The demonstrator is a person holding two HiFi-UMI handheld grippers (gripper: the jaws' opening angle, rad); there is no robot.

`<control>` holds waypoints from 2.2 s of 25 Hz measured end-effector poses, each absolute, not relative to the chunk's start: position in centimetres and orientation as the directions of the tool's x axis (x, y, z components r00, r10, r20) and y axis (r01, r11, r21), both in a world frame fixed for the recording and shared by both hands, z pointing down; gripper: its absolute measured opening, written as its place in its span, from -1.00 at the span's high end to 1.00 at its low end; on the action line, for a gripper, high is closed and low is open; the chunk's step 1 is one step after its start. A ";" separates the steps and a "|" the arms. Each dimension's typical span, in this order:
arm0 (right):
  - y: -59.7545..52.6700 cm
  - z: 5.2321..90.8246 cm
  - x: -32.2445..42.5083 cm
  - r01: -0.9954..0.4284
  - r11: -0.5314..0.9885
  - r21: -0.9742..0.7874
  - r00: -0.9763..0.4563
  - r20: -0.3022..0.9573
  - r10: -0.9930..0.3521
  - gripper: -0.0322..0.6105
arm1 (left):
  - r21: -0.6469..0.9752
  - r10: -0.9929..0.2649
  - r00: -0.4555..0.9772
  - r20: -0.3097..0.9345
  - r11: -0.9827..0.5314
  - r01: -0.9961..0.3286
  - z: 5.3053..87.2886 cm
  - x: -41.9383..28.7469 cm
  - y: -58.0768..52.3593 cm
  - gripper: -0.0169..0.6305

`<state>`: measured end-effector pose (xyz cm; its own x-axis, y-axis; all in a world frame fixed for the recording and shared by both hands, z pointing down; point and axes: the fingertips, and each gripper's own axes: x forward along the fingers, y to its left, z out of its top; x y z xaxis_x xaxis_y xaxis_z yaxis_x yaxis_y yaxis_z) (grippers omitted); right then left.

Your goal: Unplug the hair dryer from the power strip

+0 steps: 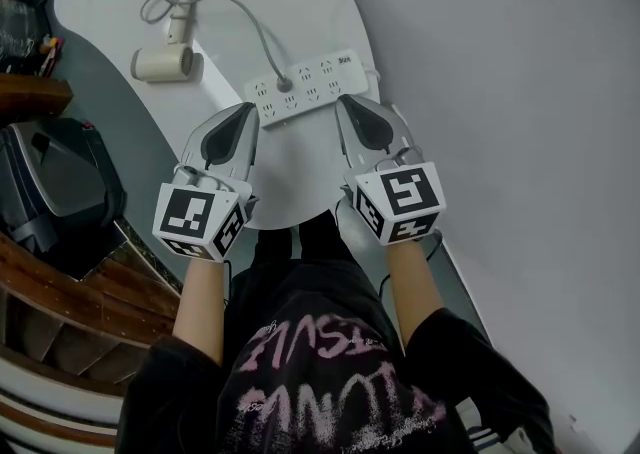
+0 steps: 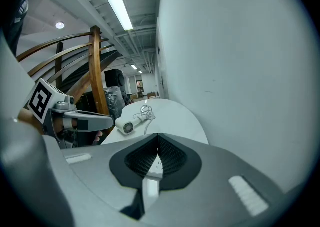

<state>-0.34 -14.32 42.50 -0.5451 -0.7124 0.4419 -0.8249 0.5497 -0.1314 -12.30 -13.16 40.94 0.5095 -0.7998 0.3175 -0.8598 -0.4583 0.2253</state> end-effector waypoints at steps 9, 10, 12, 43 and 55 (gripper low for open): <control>-13.7 44.7 -0.8 -0.817 0.554 -0.160 -0.557 0.468 -0.686 0.85 | 0.235 -0.799 0.492 0.347 -0.433 -0.870 42.7 -12.9 -12.8 0.94; -13.7 45.0 -0.8 -0.817 0.554 -0.163 -0.557 0.472 -0.683 0.85 | 0.237 -0.797 0.492 0.351 -0.433 -0.870 43.0 -12.8 -12.8 0.94; -13.7 45.5 -0.9 -0.814 0.556 -0.167 -0.560 0.479 -0.676 0.84 | 0.241 -0.793 0.493 0.358 -0.432 -0.869 43.4 -12.6 -12.7 0.94; -15.2 48.7 -2.1 -0.788 0.580 -0.206 -0.591 0.518 -0.618 0.72 | 0.210 -0.716 0.516 0.471 -0.478 -0.853 47.3 -10.5 -15.1 0.54; -15.3 49.6 -2.0 -0.788 0.576 -0.216 -0.591 0.524 -0.613 0.69 | 0.098 -0.628 0.513 0.585 -0.574 -0.813 50.0 -9.3 -17.5 0.37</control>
<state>-2.00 -15.32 49.56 -0.5914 -0.6127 0.5242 -0.7883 0.5761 -0.2161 -9.29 -17.49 50.02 0.5135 -0.6279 0.5849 -0.8132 -0.5737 0.0981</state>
